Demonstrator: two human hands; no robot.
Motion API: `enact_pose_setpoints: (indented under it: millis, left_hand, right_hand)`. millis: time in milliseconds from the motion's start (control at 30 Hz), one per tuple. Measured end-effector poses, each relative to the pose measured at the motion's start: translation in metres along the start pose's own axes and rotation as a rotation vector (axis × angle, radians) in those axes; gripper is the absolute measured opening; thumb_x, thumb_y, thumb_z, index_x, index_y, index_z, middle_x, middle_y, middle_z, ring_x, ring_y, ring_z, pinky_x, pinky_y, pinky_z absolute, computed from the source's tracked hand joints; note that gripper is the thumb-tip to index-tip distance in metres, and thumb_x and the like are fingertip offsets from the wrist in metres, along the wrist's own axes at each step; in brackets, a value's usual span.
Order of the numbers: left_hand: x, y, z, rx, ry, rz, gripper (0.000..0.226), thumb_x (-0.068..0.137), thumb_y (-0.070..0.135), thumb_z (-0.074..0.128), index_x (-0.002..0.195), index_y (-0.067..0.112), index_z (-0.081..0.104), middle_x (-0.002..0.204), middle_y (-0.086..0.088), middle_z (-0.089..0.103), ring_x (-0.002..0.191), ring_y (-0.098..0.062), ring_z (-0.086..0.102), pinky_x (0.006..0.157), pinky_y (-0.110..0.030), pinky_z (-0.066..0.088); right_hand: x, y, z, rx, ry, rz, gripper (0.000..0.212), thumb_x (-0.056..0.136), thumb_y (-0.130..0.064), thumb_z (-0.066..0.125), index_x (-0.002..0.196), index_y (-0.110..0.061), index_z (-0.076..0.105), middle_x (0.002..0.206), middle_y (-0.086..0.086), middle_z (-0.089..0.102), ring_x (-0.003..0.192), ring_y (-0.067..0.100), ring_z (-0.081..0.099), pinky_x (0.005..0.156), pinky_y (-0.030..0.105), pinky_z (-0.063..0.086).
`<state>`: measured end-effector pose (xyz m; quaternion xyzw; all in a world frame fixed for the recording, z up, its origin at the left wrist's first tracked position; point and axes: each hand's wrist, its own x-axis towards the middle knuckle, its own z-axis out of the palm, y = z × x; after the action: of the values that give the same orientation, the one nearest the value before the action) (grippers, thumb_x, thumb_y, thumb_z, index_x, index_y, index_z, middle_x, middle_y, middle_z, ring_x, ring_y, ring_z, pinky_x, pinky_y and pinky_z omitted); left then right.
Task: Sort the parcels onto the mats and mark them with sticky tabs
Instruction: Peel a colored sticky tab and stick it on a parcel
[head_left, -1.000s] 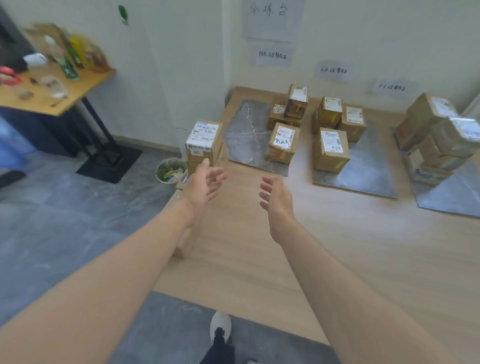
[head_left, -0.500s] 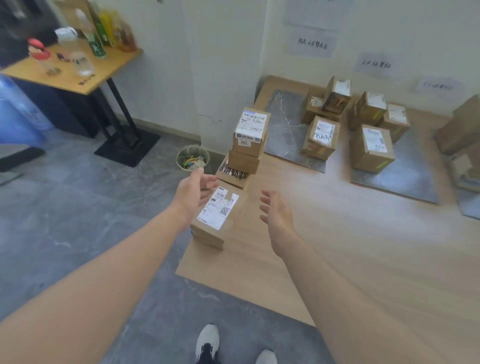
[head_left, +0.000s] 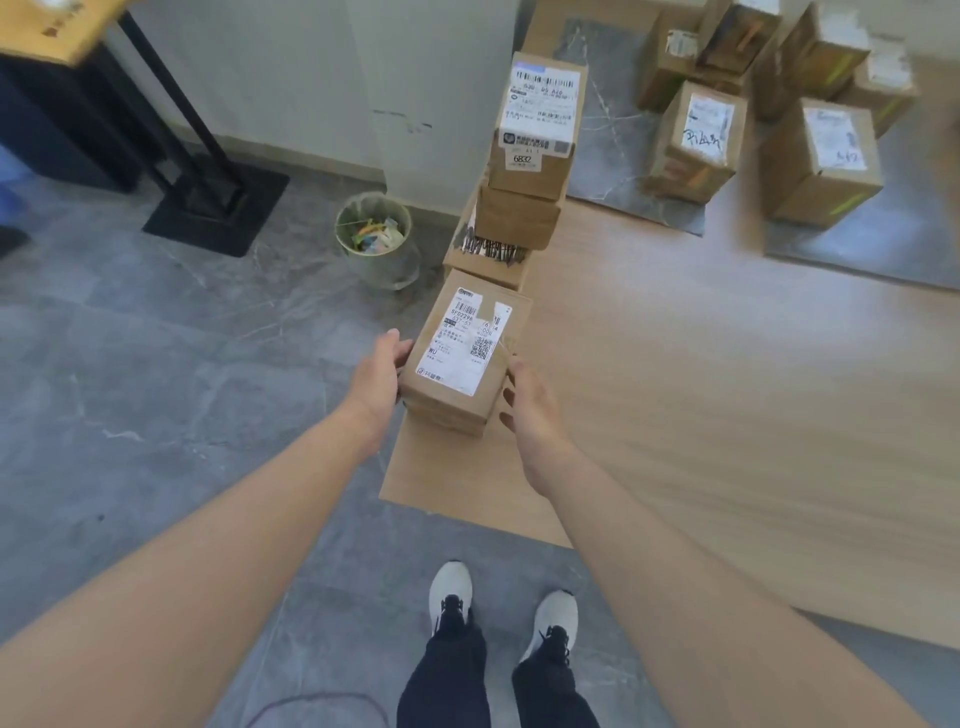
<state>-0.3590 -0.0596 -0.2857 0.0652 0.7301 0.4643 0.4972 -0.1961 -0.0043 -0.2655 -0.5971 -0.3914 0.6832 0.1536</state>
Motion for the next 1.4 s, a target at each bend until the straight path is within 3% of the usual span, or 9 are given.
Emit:
enact_pose_setpoints:
  millis: [100,200,333,567,700,800,900,1067,1400]
  left_hand:
    - [-0.006,-0.002,0.000,0.025,-0.013,0.019,0.048,0.105,0.048,0.026,0.102,0.031,0.071,0.105,0.017,0.073,0.099,-0.008,0.063,0.086,-0.024,0.044]
    - [-0.018,0.002,0.003,0.042,-0.012,0.025,0.051,0.105,0.047,0.028,0.105,0.024,0.073,0.108,0.012,0.073,0.095,-0.016,0.063,0.089,-0.030,0.047]
    - [-0.044,0.021,0.015,-0.004,-0.013,0.014,0.045,0.104,0.044,0.035,0.089,0.013,0.065,0.101,0.002,0.074,0.097,-0.025,0.067,0.094,-0.043,0.052]
    - [-0.097,0.074,0.040,-0.043,-0.132,0.071,0.040,0.103,0.044,0.041,0.080,0.013,0.052,0.102,-0.009,0.075,0.098,-0.031,0.072,0.090,-0.054,0.057]
    - [-0.126,0.114,0.060,-0.026,-0.187,0.147,0.040,0.103,0.045,0.042,0.094,0.013,0.065,0.094,-0.007,0.076,0.084,-0.027,0.073,0.082,-0.048,0.060]
    - [-0.155,0.146,0.076,-0.028,-0.243,0.217,0.040,0.102,0.046,0.041,0.096,0.017,0.068,0.085,-0.001,0.077,0.083,-0.026,0.071,0.090,-0.050,0.057]
    - [-0.186,0.178,0.092,-0.021,-0.316,0.286,0.042,0.103,0.047,0.039,0.100,0.018,0.069,0.086,-0.001,0.078,0.087,-0.026,0.071,0.095,-0.050,0.054]
    - [-0.233,0.224,0.117,0.024,-0.400,0.441,0.048,0.103,0.050,0.038,0.114,0.016,0.069,0.102,-0.001,0.077,0.092,-0.025,0.072,0.083,-0.042,0.059]
    - [-0.286,0.253,0.146,0.043,-0.502,0.552,0.040,0.104,0.044,0.040,0.109,0.018,0.070,0.109,-0.002,0.075,0.102,-0.028,0.071,0.091,-0.045,0.057]
  right_hand:
    - [0.010,0.014,0.001,0.021,-0.022,-0.036,0.042,0.103,-0.047,0.042,0.138,-0.032,0.060,0.128,-0.020,0.066,0.119,0.002,0.059,0.111,0.033,0.043]
    - [0.002,0.010,-0.002,0.011,-0.026,-0.053,0.042,0.099,-0.051,0.042,0.133,-0.036,0.063,0.124,-0.020,0.070,0.116,0.001,0.062,0.106,0.029,0.047]
    - [-0.009,0.003,-0.016,0.031,0.022,-0.078,0.063,0.080,-0.068,0.044,0.133,-0.039,0.062,0.133,-0.011,0.067,0.131,0.020,0.056,0.107,0.041,0.043]
    - [-0.070,-0.058,-0.056,0.049,0.159,-0.245,0.032,0.104,-0.028,0.037,0.093,-0.024,0.067,0.087,-0.010,0.071,0.079,0.011,0.064,0.058,0.021,0.048]
    - [-0.098,-0.092,-0.077,0.119,0.205,-0.329,0.030,0.102,-0.032,0.039,0.108,-0.024,0.067,0.103,-0.003,0.074,0.093,0.019,0.070,0.071,0.031,0.060]
    - [-0.132,-0.122,-0.096,0.158,0.233,-0.399,0.034,0.100,-0.036,0.039,0.113,-0.020,0.067,0.100,-0.006,0.074,0.090,0.016,0.068,0.063,0.021,0.056]
    - [-0.160,-0.151,-0.117,0.187,0.263,-0.490,0.047,0.085,-0.053,0.043,0.111,-0.023,0.069,0.106,-0.003,0.075,0.107,0.025,0.069,0.096,0.046,0.056]
    - [-0.201,-0.193,-0.152,0.218,0.345,-0.634,0.037,0.095,-0.043,0.040,0.109,-0.019,0.065,0.105,0.000,0.076,0.098,0.020,0.068,0.080,0.037,0.053]
    - [-0.240,-0.218,-0.191,0.209,0.428,-0.736,0.049,0.084,-0.054,0.040,0.106,-0.019,0.066,0.102,0.001,0.077,0.102,0.027,0.071,0.091,0.044,0.055]
